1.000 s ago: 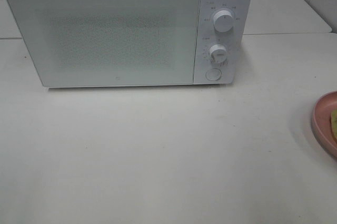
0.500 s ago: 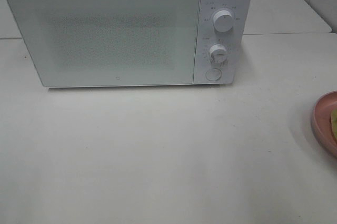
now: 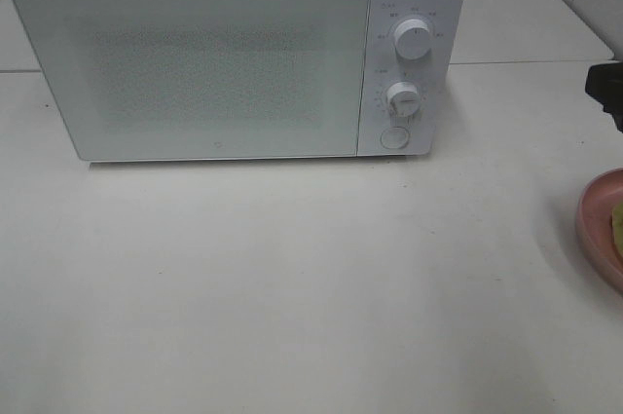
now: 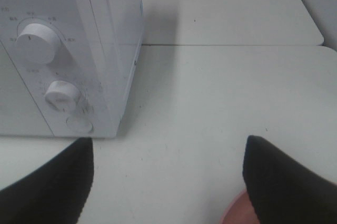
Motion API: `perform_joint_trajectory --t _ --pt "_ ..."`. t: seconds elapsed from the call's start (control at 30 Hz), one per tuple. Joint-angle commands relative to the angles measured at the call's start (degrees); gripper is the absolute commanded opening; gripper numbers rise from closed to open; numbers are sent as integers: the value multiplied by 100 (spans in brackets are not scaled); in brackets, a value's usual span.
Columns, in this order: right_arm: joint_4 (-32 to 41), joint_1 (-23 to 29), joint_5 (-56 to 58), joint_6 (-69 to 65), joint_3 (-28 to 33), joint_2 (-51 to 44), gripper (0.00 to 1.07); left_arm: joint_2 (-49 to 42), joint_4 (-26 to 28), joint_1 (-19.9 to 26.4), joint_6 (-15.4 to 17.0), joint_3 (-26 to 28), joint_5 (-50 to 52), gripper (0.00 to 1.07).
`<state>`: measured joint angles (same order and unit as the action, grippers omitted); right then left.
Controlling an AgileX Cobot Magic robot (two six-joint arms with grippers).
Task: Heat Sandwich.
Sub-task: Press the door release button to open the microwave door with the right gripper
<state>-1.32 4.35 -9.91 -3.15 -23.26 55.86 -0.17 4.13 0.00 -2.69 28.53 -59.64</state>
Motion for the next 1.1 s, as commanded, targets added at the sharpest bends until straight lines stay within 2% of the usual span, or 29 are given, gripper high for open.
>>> perform_joint_trajectory --t 0.03,0.27,0.47,0.67,0.73,0.77,0.87,0.9,1.0,1.1 --pt "11 -40 -728 -23 11 344 75 -155 0 6 29 -23 23 98" --pt "-6 -34 -1891 -23 138 1043 75 -155 0 6 29 -23 23 98" --pt "11 -23 -3610 40 567 1833 75 -155 0 6 29 -23 23 98" --pt "132 155 -4332 46 837 2246 75 -155 0 6 29 -23 23 98" --pt "458 430 -4458 143 911 2343 75 -155 0 6 29 -23 23 98" --pt "768 728 -4544 315 945 2429 75 -155 0 6 29 -23 23 98" --pt "1157 1026 -4566 647 945 2515 75 -155 0 6 29 -23 23 98" --pt "1495 1335 -4687 917 945 2630 75 -155 0 6 29 -23 23 98" --pt "1782 1616 -4841 1112 945 2750 75 -155 0 6 29 -23 23 98" --pt "2315 2194 -5117 1249 940 2951 75 -155 0 6 29 -23 23 98"
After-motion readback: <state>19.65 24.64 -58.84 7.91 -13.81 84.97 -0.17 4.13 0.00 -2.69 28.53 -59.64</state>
